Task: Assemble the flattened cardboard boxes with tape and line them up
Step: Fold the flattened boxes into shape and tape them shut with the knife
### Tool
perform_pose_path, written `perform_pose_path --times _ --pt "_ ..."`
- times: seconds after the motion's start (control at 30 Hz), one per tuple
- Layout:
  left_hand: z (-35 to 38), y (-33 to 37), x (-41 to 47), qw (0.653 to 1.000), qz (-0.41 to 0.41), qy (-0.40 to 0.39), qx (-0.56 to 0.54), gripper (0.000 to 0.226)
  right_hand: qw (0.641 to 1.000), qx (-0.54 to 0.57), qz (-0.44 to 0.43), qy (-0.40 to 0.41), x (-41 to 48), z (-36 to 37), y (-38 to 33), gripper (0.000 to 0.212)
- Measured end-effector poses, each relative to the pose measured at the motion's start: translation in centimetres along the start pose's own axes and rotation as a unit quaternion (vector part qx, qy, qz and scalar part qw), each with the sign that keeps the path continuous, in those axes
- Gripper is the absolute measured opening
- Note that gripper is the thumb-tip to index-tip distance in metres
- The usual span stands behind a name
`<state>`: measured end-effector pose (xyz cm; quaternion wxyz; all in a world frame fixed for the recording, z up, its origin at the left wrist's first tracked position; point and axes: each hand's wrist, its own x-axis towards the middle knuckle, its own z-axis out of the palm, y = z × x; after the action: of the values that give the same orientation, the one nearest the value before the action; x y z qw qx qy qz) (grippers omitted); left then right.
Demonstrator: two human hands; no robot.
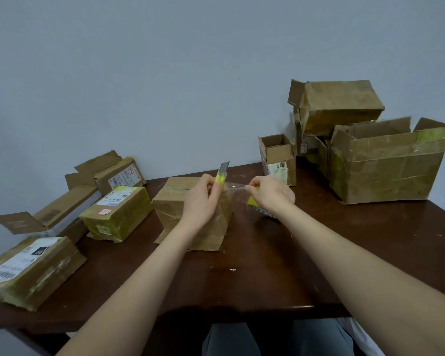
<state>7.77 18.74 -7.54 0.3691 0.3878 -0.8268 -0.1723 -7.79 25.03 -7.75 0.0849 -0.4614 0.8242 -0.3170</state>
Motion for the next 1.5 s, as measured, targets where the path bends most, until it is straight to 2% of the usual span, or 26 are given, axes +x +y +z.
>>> perform_pose_path --times 0.13,0.3,0.5,0.63,1.2,1.5 --pt "-0.1 0.1 0.0 0.999 0.015 -0.009 0.030 0.020 1.000 0.007 0.011 0.009 0.1 0.1 -0.2 0.021" --pt "0.2 0.8 -0.3 0.992 0.065 0.048 0.096 0.025 0.999 0.005 0.022 0.026 0.0 0.4 -0.4 0.019" --pt "0.8 1.1 -1.3 0.984 0.058 0.072 0.151 0.022 0.999 0.006 0.025 0.039 -0.3 0.5 -0.3 0.018" --pt "1.1 0.8 -1.8 0.984 0.068 0.083 0.141 0.015 0.999 -0.002 0.020 0.043 -0.5 0.8 -0.5 0.020" --pt "1.5 1.6 -2.1 0.981 0.024 0.094 0.166 0.019 0.998 -0.023 0.011 0.055 -0.6 1.3 -0.6 0.020" --pt "1.8 1.8 -1.7 0.973 0.008 0.076 0.220 0.019 0.997 -0.040 -0.006 0.069 -0.8 1.6 -0.5 0.020"
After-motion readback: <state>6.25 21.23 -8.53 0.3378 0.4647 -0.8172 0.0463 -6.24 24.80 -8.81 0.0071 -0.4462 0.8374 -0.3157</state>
